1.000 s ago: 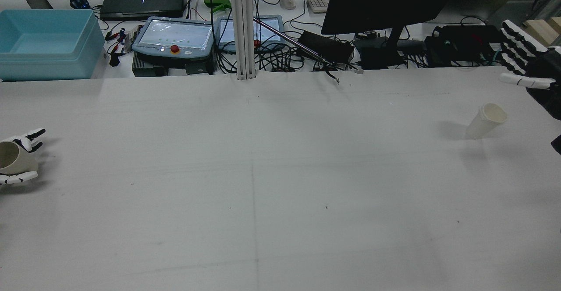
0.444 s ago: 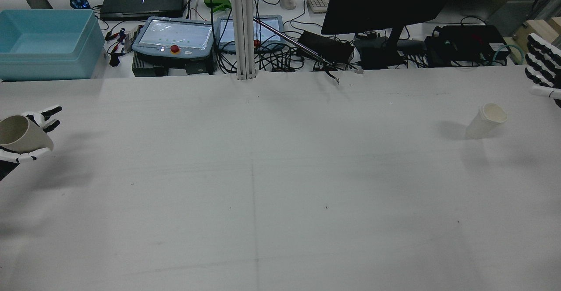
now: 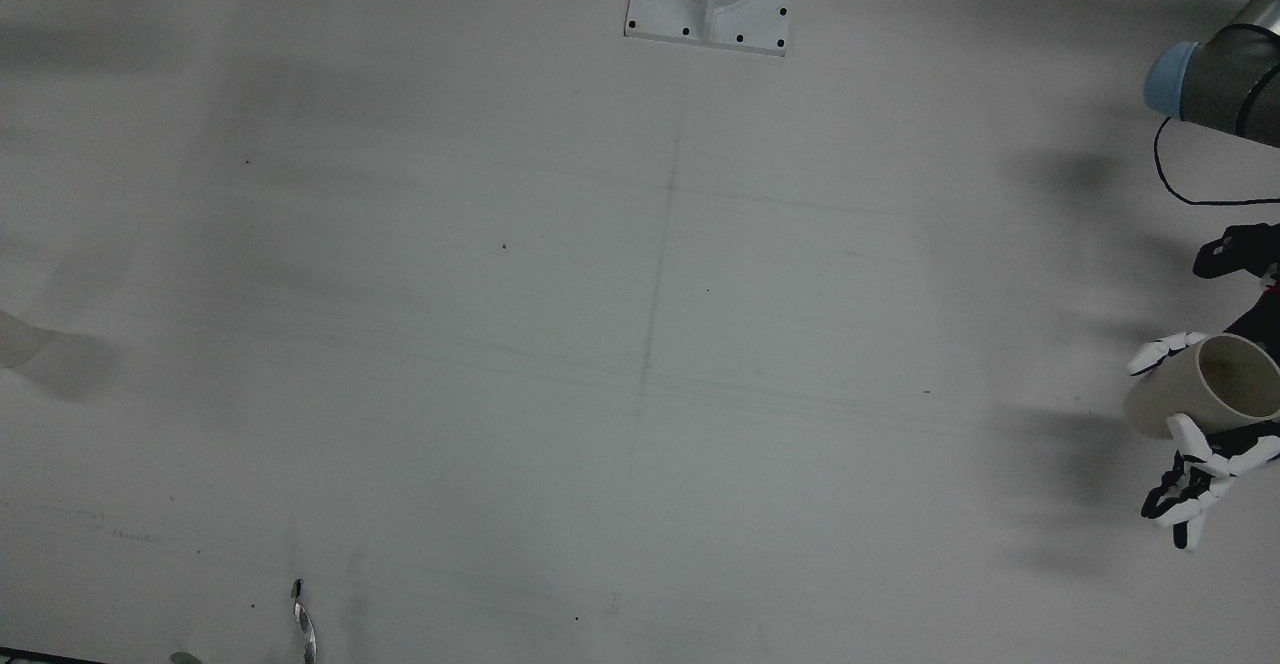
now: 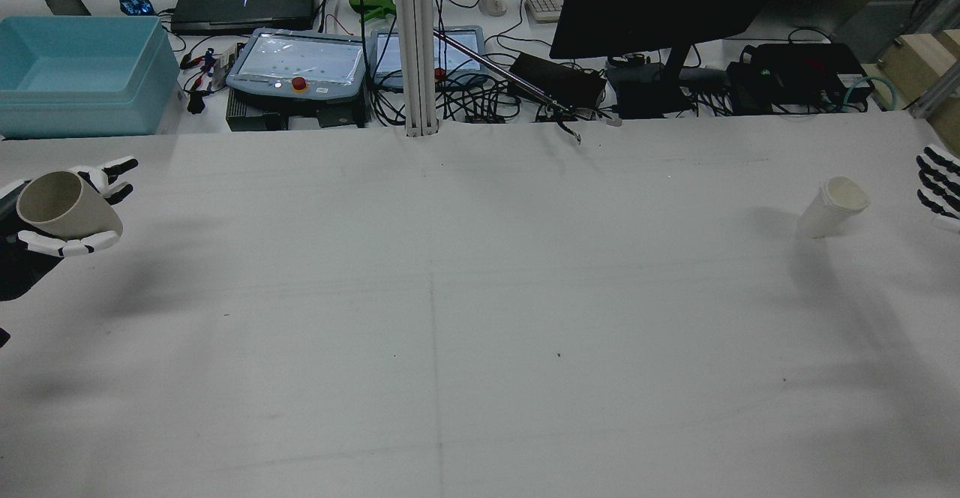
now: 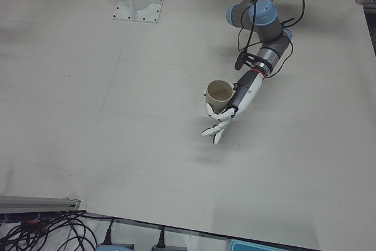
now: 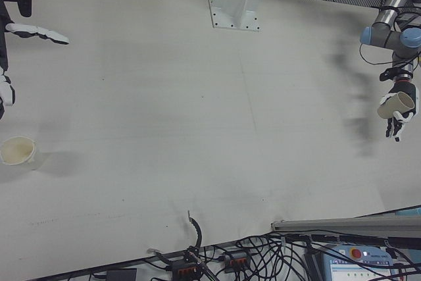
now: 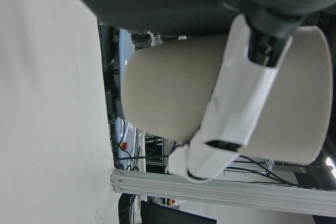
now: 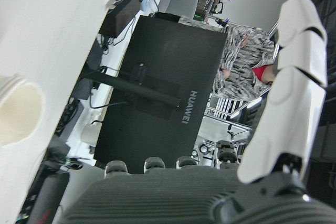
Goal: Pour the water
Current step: 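Reach the right hand to the white paper cup and grasp it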
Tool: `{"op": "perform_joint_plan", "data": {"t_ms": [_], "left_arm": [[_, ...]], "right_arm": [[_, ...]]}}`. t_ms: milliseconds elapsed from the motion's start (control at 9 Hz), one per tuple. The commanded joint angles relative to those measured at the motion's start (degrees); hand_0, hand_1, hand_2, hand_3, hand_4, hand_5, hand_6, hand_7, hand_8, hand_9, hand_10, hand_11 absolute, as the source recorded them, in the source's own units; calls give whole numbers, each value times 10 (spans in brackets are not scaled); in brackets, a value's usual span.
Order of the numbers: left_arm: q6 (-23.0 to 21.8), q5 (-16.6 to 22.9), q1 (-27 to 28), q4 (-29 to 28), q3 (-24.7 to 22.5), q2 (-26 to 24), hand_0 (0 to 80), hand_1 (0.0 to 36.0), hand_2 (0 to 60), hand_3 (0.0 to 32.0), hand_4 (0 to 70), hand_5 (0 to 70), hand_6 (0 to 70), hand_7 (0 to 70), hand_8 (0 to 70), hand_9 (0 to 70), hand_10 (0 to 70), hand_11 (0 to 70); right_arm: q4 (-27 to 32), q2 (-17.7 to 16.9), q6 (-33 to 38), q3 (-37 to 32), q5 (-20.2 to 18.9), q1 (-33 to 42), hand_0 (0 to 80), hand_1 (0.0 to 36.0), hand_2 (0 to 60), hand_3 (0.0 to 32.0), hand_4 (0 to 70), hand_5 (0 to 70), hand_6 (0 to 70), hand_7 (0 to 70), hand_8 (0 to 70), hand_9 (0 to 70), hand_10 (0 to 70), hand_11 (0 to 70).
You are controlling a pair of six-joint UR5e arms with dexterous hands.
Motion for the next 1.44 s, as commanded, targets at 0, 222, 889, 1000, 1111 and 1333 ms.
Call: {"op": "perform_joint_plan", "data": {"t_ms": [0, 222, 889, 1000, 1111, 1333], "left_arm": [[2, -6, 50, 50, -20, -32, 800, 360, 600, 0, 402, 700, 135, 148, 17, 15, 38, 98], [-2, -42, 81, 66, -21, -48, 800, 360, 600, 0, 382, 700, 128, 142, 16, 14, 40, 100], [-3, -45, 92, 80, -5, -66, 800, 360, 600, 0, 369, 700, 130, 136, 20, 13, 41, 102], [-4, -45, 92, 80, -4, -66, 800, 360, 600, 0, 363, 700, 128, 134, 19, 12, 41, 102], [-5, -45, 92, 79, -4, -65, 800, 360, 600, 0, 358, 700, 129, 134, 19, 12, 42, 104], [-5, -45, 90, 75, -5, -60, 800, 360, 600, 0, 362, 700, 130, 134, 21, 12, 44, 107]], "right_arm": [[117, 57, 8, -193, -1, -4, 555, 283, 268, 0, 15, 75, 126, 71, 15, 0, 0, 0], [117, 76, -15, -206, -1, -9, 559, 295, 275, 0, 0, 76, 108, 36, 11, 0, 0, 0], [109, 150, -26, -270, 18, -65, 583, 323, 317, 0, 0, 84, 128, 85, 15, 3, 0, 0], [108, 151, -35, -263, 18, -67, 600, 335, 322, 0, 10, 87, 132, 91, 16, 4, 0, 0], [106, 158, -38, -262, 18, -70, 606, 341, 324, 0, 12, 89, 136, 100, 17, 6, 0, 0], [105, 167, -42, -262, 18, -74, 617, 349, 330, 0, 31, 92, 149, 128, 19, 11, 0, 0]]}}
